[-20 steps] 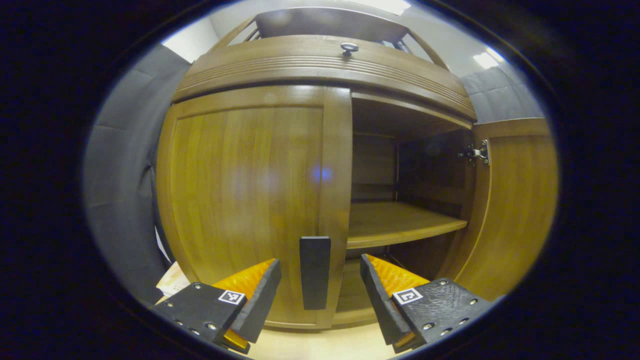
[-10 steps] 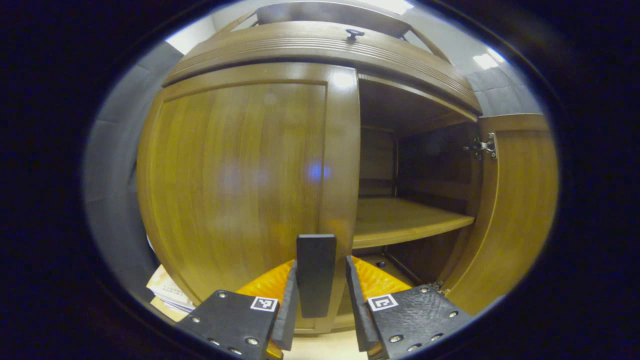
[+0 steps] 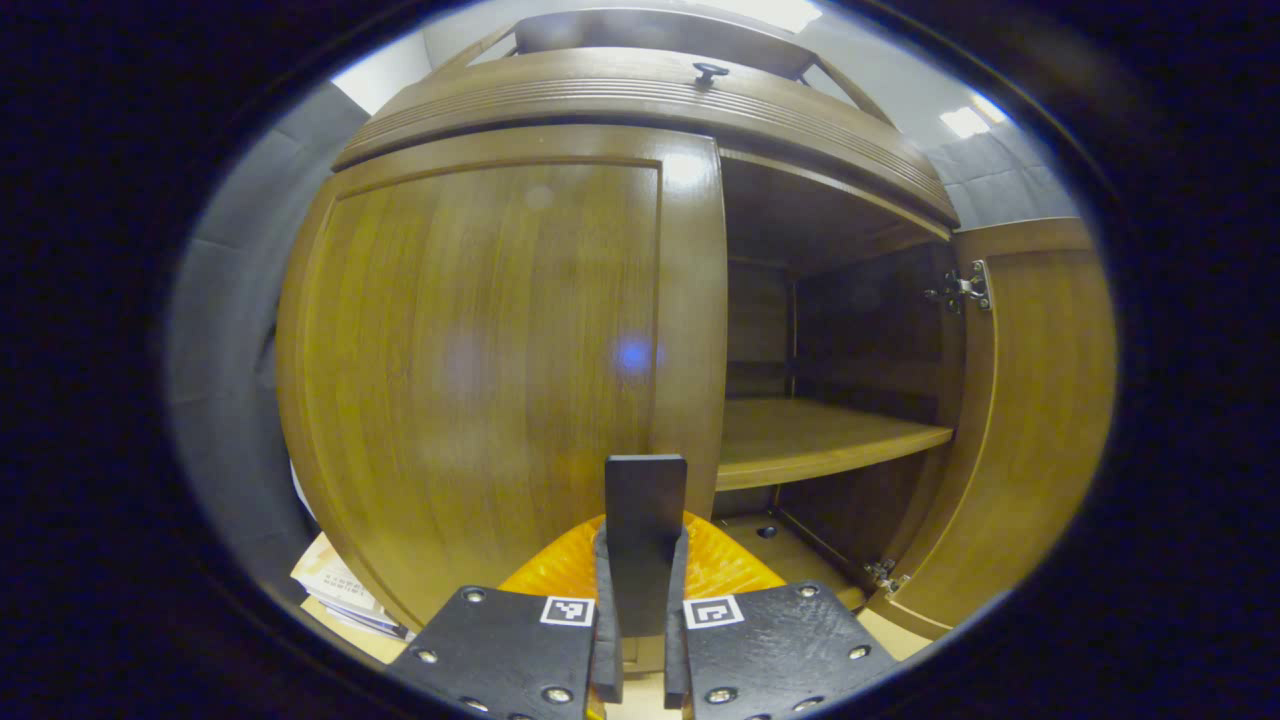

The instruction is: Open the right door of the double-door shoe cabinet with the right hand, and open the left door with the left hand.

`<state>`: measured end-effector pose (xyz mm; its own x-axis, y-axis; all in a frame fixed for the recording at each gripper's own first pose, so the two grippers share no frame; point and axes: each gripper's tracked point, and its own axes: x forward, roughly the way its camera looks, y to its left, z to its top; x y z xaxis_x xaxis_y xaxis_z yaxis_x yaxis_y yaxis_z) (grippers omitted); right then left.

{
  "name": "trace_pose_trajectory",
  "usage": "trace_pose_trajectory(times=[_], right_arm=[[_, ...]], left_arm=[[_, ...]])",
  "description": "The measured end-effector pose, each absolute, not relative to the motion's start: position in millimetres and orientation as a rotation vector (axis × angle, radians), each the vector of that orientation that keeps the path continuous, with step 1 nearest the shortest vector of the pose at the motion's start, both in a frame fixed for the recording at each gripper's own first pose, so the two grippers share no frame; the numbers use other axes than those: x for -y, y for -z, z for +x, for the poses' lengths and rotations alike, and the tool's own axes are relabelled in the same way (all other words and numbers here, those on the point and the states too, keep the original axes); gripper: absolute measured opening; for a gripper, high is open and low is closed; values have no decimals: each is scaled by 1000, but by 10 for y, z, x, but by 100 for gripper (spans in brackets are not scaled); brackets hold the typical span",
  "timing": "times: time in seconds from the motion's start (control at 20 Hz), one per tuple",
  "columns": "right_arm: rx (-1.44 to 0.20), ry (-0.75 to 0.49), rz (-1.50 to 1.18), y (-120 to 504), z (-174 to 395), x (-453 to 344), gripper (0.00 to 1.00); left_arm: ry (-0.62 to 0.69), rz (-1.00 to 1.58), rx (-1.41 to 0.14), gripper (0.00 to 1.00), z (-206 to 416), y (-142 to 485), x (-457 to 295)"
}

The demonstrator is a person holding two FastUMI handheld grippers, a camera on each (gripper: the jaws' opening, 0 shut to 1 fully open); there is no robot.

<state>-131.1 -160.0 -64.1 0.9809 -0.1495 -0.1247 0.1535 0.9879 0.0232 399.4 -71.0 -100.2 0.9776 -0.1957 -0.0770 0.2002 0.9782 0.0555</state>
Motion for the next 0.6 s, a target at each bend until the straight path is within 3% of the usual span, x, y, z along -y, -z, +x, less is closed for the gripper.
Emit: trace_pose_trajectory(times=[0.6], right_arm=[[-139,92,61,760,-1222,1370,92]], left_arm=[[242,61,-77,17,3612,998,612]])
